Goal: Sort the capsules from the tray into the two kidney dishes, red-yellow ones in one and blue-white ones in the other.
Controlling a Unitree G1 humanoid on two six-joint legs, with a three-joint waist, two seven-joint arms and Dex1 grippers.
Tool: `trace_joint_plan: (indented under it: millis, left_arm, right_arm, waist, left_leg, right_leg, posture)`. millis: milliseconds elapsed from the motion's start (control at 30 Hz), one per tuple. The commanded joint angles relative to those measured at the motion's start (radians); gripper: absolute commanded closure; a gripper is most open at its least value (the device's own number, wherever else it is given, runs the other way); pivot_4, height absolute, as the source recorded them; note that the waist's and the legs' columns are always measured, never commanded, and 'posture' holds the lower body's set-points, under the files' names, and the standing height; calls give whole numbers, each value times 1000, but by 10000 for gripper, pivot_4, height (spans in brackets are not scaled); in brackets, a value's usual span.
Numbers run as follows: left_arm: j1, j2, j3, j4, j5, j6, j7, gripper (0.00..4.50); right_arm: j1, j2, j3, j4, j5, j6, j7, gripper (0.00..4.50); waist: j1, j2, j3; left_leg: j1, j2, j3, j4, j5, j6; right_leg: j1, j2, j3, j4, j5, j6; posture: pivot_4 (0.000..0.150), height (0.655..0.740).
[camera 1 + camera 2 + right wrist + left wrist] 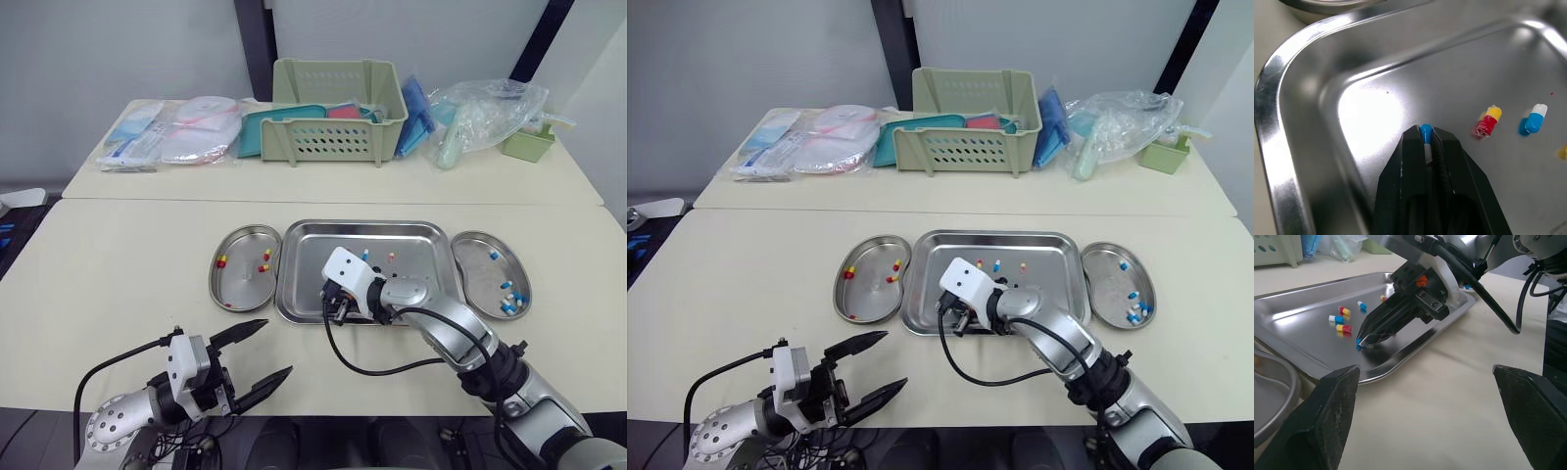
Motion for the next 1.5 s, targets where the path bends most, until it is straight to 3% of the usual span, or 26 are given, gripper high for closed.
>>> trace_joint_plan:
  millis: [33,300,533,633,867,1133,1167,1367,1500]
  left_arm:
    - [-13,27,-8,-18,-25,-19,-52,0]
    - [-92,34,-20,19,-75,-41,-156,0]
    - [-133,3,-36,60,-86,-52,-172,0]
    - [-140,-6,-42,74,-81,-61,-175,0]
    - [-162,-20,-53,89,-76,-70,-172,0]
    - [-168,-29,-57,90,-71,-74,-166,0]
    - [-167,-29,-57,89,-71,-74,-164,0]
    - [-155,-30,-53,77,-70,-71,-149,0]
    - [-142,-31,-53,65,-67,-69,-125,0]
  right_arm:
    - [-15,-35,-95,-129,49,2,54,44539]
    - [133,-202,-355,-375,186,78,126,44539]
    - [410,-305,-814,-515,306,150,148,44539]
    - [522,-316,-942,-512,309,126,138,44539]
    - [685,-328,-1052,-396,247,-16,104,44539]
    - [660,-317,-1051,-300,229,-84,47,44539]
    - [655,-317,-1054,-298,235,-88,45,38159]
    - [639,-330,-1064,-293,258,-78,38,24078]
    - [634,-335,-1076,-298,279,-68,42,12148]
  waist:
    - [1,0,0]
    - [13,0,0]
    - [19,1,1]
    - [18,1,0]
    - [17,1,0]
    - [17,1,0]
    - [17,1,0]
    - [17,1,0]
    - [17,1,0]
  left_leg:
    - [0,0,0,0,0,0]
    - [-2,0,0,0,0,0]
    - [-3,0,0,0,0,0]
    - [-3,0,0,0,0,0]
    - [-1,0,2,0,0,0]
    - [0,0,2,0,0,0]
    - [0,0,2,0,0,0]
    - [0,0,2,0,0,0]
    - [0,0,2,0,0,0]
  right_leg:
    - [0,0,0,0,0,0]
    - [0,0,-1,-1,0,0]
    - [0,0,-1,-1,0,0]
    - [0,0,-1,-1,0,0]
    - [2,0,0,-1,0,0]
    - [2,0,1,-1,0,0]
    - [2,0,1,-1,0,0]
    - [2,0,1,-1,0,0]
    - [2,0,1,-1,0,0]
  posture:
    - [1500,7400]
    - [1500,7400]
    - [1500,7400]
    - [1500,7400]
    - [1500,7400]
    - [1500,7400]
    - [1500,7400]
    - [1500,7400]
    - [1500,7400]
